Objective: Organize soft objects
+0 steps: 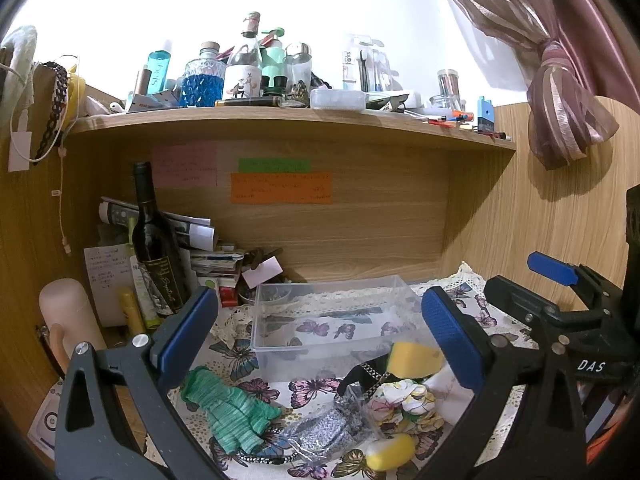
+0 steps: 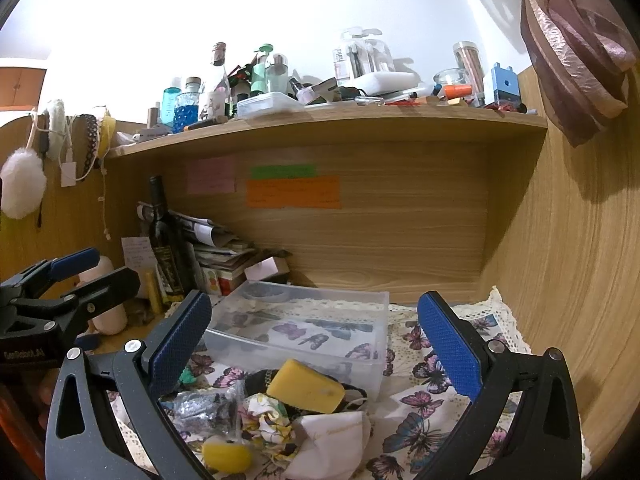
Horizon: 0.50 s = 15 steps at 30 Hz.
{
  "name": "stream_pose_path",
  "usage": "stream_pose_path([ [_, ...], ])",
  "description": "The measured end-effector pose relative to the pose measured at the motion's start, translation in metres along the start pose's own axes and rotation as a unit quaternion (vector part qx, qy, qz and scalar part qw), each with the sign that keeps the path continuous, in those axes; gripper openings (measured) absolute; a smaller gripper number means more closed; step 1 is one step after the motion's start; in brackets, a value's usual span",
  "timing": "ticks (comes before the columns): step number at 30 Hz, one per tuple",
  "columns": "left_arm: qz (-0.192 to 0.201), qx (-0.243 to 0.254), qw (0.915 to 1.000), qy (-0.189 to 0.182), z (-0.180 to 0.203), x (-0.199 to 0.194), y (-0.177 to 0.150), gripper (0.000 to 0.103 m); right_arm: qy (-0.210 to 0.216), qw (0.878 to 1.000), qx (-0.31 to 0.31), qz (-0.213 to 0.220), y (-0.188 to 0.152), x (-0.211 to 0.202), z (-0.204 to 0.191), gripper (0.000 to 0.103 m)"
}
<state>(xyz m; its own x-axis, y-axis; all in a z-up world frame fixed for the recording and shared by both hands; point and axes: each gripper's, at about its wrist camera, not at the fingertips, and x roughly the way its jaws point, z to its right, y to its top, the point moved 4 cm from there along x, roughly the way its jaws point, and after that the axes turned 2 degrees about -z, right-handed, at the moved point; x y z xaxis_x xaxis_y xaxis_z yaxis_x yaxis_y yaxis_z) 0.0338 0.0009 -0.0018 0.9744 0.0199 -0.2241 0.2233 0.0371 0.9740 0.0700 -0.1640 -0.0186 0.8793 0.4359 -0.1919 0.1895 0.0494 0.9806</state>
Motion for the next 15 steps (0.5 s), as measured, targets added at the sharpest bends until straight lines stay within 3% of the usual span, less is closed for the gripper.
stream_pose_path([
  [15, 0.002, 0.002, 1.0000, 0.003, 0.0000, -0.0019, 0.0020, 0.103, 0.007, 1.000, -0.001, -0.001, 0.0008, -0.0027, -0.0036, 0.103],
])
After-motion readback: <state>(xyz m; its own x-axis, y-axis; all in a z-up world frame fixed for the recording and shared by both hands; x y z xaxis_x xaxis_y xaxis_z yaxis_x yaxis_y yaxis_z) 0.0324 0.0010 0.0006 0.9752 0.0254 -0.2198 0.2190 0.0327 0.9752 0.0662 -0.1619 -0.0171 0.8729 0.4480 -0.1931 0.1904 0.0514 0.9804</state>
